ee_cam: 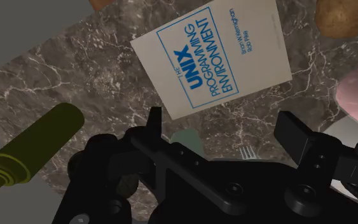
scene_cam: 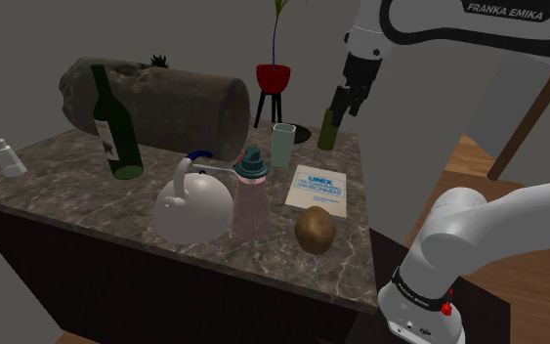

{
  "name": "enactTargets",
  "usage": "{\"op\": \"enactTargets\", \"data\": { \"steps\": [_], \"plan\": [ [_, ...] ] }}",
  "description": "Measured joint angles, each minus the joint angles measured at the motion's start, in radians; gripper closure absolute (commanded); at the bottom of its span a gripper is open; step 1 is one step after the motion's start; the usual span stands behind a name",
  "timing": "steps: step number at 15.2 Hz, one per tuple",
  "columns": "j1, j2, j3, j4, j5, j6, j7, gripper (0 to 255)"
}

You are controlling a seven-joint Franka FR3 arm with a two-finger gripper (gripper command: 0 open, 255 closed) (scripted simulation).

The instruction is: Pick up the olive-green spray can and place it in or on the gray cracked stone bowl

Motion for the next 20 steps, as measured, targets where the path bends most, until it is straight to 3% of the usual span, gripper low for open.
{"op": "enactTargets", "data": {
  "steps": [4, 9, 20],
  "plan": [
    [-0.023, 0.024, -0.024, -0.013, -0.022, 0.068, 0.003, 0],
    [-0.076, 0.067, -0.087, -0.076, -0.071, 0.251, 0.011, 0],
    [-0.179, 0.270, -0.230, -0.082, -0.139, 0.638, 0.041, 0]
  ]
}}
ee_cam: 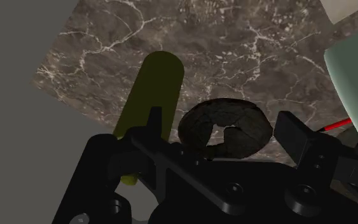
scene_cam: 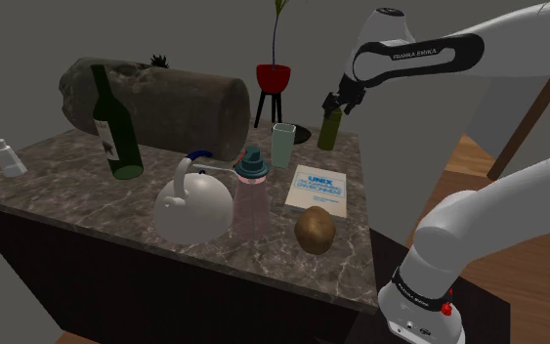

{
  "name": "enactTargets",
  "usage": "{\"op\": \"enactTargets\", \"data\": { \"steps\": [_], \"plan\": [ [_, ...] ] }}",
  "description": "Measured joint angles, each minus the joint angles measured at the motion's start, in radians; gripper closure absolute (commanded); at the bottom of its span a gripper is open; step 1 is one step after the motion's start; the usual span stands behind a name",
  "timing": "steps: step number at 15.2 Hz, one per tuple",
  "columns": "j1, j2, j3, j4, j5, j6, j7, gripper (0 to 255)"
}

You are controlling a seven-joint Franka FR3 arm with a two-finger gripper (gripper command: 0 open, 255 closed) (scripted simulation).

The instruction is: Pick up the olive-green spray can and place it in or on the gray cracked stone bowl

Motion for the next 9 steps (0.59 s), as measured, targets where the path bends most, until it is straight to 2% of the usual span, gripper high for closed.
{"op": "enactTargets", "data": {
  "steps": [6, 9],
  "plan": [
    [-0.037, 0.136, -0.080, 0.040, 0.004, 0.194, 0.012, 0],
    [-0.040, 0.179, -0.103, 0.044, 0.012, 0.248, 0.004, 0]
  ]
}}
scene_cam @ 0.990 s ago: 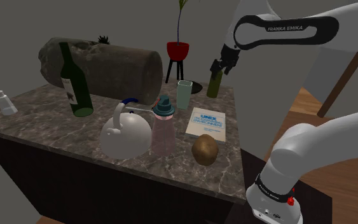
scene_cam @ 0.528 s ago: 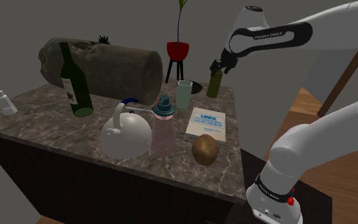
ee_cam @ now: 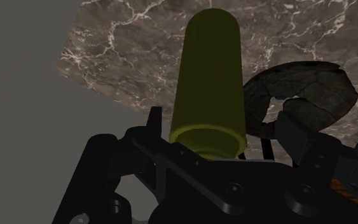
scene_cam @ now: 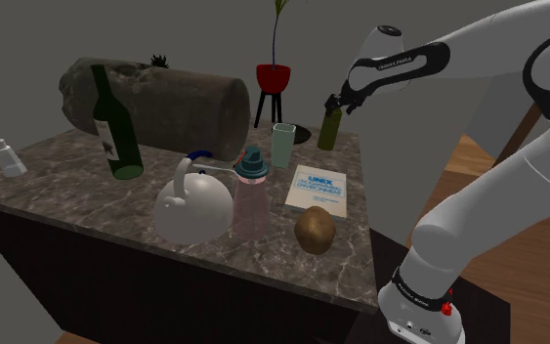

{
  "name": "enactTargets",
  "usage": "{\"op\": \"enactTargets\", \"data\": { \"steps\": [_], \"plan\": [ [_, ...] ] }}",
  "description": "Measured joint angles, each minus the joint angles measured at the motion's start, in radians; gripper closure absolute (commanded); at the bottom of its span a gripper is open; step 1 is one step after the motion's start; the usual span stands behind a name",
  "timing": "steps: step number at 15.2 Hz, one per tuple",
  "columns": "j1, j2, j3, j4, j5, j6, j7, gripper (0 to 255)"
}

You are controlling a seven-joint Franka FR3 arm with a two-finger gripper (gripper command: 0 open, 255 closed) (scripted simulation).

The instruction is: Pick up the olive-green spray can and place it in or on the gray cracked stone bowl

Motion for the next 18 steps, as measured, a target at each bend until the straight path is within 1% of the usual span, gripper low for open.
{"op": "enactTargets", "data": {
  "steps": [6, 12, 13, 18],
  "plan": [
    [0.007, 0.063, -0.019, -0.003, 0.015, 0.068, -0.010, 0],
    [0.007, 0.068, -0.020, -0.003, 0.016, 0.074, -0.012, 0],
    [0.007, 0.068, -0.020, -0.003, 0.016, 0.074, -0.012, 255],
    [0.007, 0.068, -0.020, -0.003, 0.017, 0.074, -0.012, 255]
  ]
}}
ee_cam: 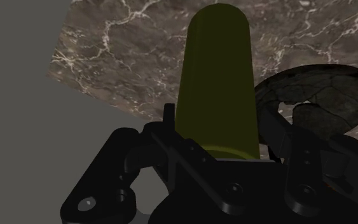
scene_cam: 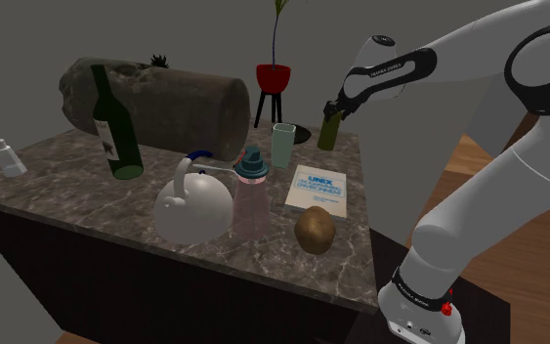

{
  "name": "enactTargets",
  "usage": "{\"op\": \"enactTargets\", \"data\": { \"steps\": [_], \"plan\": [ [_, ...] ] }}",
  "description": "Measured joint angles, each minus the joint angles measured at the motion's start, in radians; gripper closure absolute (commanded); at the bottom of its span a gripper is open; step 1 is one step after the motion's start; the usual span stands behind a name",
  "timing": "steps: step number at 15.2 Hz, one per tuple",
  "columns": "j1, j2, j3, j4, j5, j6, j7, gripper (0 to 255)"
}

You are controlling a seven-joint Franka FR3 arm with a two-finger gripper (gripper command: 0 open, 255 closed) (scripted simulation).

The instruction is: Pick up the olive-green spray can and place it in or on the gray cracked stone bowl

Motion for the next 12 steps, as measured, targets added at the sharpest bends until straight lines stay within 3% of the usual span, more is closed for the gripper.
{"op": "enactTargets", "data": {
  "steps": [6, 12],
  "plan": [
    [0.000, -0.002, 0.001, 0.005, 0.000, -0.007, 0.000, 255],
    [0.003, -0.025, 0.009, 0.061, 0.003, -0.086, -0.003, 255]
  ]
}}
